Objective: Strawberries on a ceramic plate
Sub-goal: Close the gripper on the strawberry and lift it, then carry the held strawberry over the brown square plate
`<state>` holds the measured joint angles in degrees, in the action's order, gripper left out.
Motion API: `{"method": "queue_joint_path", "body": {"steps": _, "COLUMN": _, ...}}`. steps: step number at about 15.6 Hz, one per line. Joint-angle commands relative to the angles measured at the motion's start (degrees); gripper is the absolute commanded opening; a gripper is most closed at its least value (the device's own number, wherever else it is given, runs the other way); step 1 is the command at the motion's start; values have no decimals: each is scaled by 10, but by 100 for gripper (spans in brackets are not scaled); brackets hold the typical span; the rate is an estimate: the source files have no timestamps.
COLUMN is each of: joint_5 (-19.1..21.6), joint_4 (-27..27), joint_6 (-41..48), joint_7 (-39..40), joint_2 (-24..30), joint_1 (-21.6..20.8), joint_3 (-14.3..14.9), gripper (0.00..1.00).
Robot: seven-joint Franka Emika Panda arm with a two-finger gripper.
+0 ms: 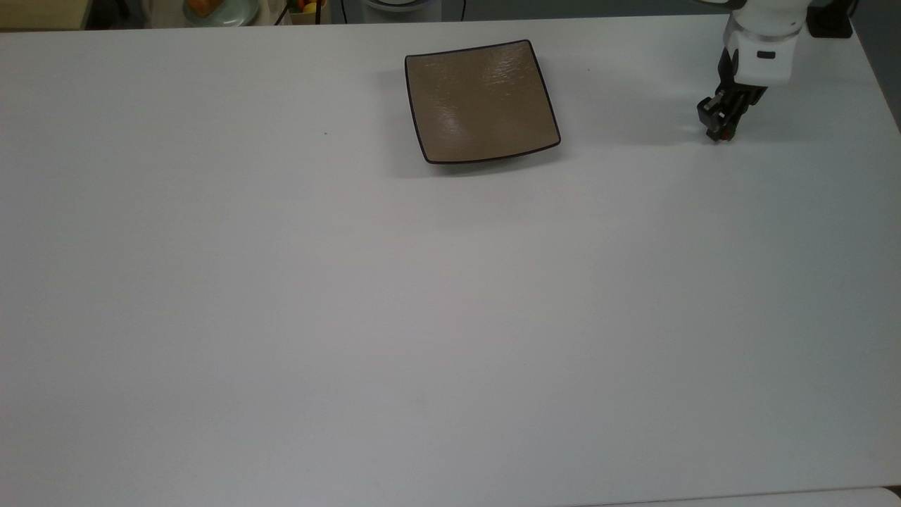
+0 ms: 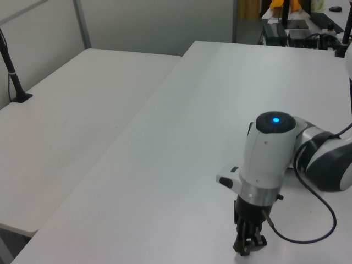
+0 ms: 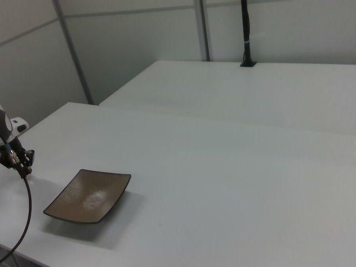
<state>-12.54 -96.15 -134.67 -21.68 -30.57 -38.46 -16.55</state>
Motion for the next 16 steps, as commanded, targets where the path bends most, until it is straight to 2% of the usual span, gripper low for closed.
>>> {"method": "queue_joint_path", "body": {"steps": 1, "joint_5": 5, "joint_4": -8, "joint_6": 37, "joint_7": 6, "joint_2": 56, "joint_1": 6, "joint_3": 3, "gripper": 9}}
{"method": "queue_joint_path", "body": {"steps": 3, "joint_5": 19, "joint_4": -11, "joint_6": 87, "joint_7": 4, "joint_2": 95, "joint_1": 11, "joint_3": 3, "gripper": 9}}
{"method": "queue_joint_path", "body": {"steps": 6, "joint_5": 66, "joint_4": -11, "joint_6": 170, "joint_7": 6, "joint_2": 159, "joint_1": 34, "joint_3": 6, "gripper": 9}}
{"method": "queue_joint_path", "body": {"steps": 9, "joint_5": 77, "joint_4": -11, "joint_6": 255, "joint_7": 5, "joint_2": 225, "joint_1": 49, "joint_3": 20, "gripper": 9}}
{"method": "queue_joint_path", "body": {"steps": 12, "joint_5": 117, "joint_4": -11, "joint_6": 319, "joint_7": 9, "joint_2": 277, "joint_1": 63, "joint_3": 60, "gripper": 9}}
{"method": "queue_joint_path", "body": {"steps": 16, "joint_5": 120, "joint_4": -12, "joint_6": 371, "joint_7": 10, "joint_2": 299, "joint_1": 73, "joint_3": 114, "gripper": 9}}
